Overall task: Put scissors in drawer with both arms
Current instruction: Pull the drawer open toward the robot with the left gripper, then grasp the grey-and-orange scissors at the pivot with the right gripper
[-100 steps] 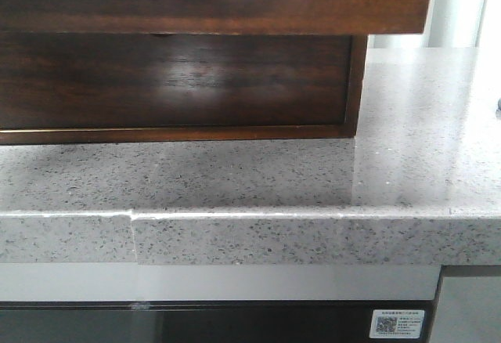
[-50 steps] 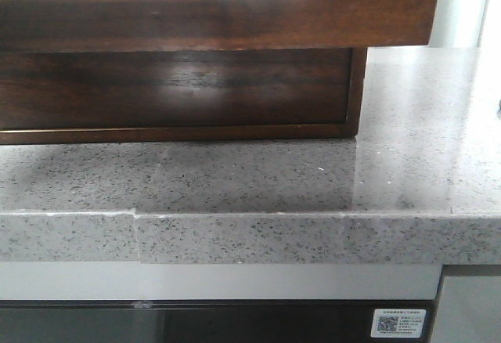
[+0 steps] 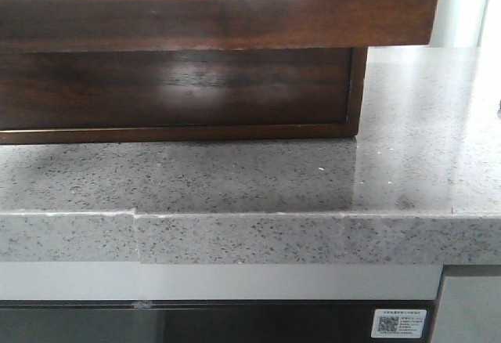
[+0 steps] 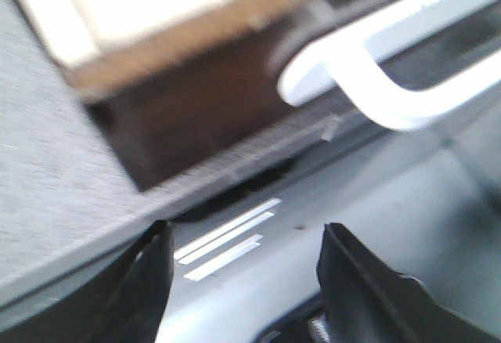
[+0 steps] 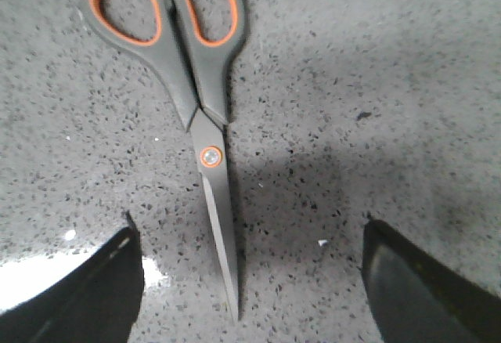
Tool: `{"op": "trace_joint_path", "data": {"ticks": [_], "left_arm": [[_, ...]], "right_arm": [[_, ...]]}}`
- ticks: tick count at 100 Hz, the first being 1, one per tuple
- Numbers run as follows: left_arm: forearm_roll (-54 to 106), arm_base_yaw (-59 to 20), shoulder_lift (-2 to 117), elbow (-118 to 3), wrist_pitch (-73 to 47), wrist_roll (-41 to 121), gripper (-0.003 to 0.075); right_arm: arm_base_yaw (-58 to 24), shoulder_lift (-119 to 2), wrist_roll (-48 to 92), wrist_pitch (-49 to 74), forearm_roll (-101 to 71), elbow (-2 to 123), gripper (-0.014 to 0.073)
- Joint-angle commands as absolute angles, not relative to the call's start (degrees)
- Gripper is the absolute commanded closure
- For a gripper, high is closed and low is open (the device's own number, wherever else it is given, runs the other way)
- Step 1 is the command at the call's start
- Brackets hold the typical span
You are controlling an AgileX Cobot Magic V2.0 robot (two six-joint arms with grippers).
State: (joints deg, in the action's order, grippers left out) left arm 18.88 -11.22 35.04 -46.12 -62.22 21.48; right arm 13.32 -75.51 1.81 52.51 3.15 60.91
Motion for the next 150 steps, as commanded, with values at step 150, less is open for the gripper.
{"op": "trace_joint_path", "data": {"ticks": [150], "left_arm": [[23.8,-12.4,35.2,-50.0,-39.3,19.6,0.0332]], "right_arm": [[13.7,-94.7,14.3,58.7,-2.4,74.7,0.0395]]}}
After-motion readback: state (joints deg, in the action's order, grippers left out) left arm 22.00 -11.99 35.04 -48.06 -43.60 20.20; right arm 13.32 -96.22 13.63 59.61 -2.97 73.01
